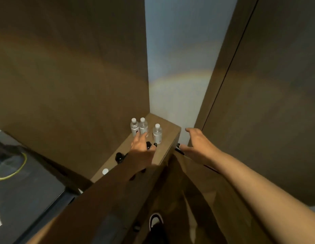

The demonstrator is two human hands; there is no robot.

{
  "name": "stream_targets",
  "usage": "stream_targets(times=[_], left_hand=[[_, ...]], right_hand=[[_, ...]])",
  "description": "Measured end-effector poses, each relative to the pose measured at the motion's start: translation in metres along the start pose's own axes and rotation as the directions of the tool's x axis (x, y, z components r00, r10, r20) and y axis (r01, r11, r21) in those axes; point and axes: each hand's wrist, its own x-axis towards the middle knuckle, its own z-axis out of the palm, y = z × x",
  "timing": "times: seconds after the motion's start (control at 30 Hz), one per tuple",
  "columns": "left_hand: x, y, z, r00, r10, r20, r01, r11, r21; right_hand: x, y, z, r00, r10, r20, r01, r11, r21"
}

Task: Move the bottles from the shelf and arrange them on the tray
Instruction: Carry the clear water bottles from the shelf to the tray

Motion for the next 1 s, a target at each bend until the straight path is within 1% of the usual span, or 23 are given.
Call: stream_targets(times=[0.07,0.2,0.33,0.43,0.5,0.57,0.6,0.67,0.73,0.83,0.93,1.0], left_hand=[[0.035,-0.01,0.0,1.0,0.016,-0.023,-0.016,0.999,0.032],[0.104,-0.026,-0.004,1.0,-0.006,0.011,0.005,0.998,0.056],[0.146,-0.024,-0.01,0.999,-0.049,0.021,0.049,0.998,-0.044],[0.174,-0.034,-0.006,0.998,-0.059,0.036,0.061,0.997,-0.056],[0.192,-0.041,0.0,0.996,-0.07,0.048,0.073,0.996,-0.054],[0.209,-0.051,0.011,0.996,-0.069,0.052,0.071,0.996,-0.045],[0.218,-0.059,0.018,0.995,-0.088,0.039,0.09,0.995,-0.047],[0.231,-0.068,0.026,0.992,-0.122,0.004,0.122,0.99,-0.063],[0.243,-0.074,0.035,0.98,-0.198,0.013,0.198,0.977,-0.081],[0.263,-0.083,0.049,0.949,-0.315,0.024,0.316,0.948,-0.047],[0.285,-0.093,0.065,0.938,-0.346,-0.011,0.344,0.935,-0.09],[0.298,-0.097,0.075,0.932,-0.361,-0.04,0.355,0.928,-0.112]], right_hand=[[0.033,-0.001,-0.001,1.0,0.004,0.005,-0.004,1.0,0.017],[0.095,-0.003,-0.005,1.0,-0.003,0.025,0.002,0.998,0.055],[0.152,-0.002,-0.005,0.989,0.029,0.148,-0.032,0.999,0.016],[0.194,0.0,0.0,0.979,0.008,0.203,-0.008,1.0,0.002],[0.224,0.004,0.01,0.959,-0.041,0.279,0.045,0.999,-0.007],[0.261,0.019,0.029,0.954,-0.061,0.293,0.063,0.998,0.002],[0.278,0.028,0.039,0.953,-0.038,0.301,0.029,0.999,0.033],[0.306,0.046,0.06,0.952,-0.055,0.301,0.034,0.997,0.075],[0.319,0.046,0.066,0.944,-0.057,0.325,0.023,0.994,0.108],[0.346,0.059,0.076,0.924,-0.046,0.38,-0.001,0.992,0.122],[0.371,0.076,0.085,0.899,-0.064,0.434,-0.003,0.988,0.152],[0.384,0.083,0.09,0.901,-0.067,0.429,-0.001,0.988,0.156]])
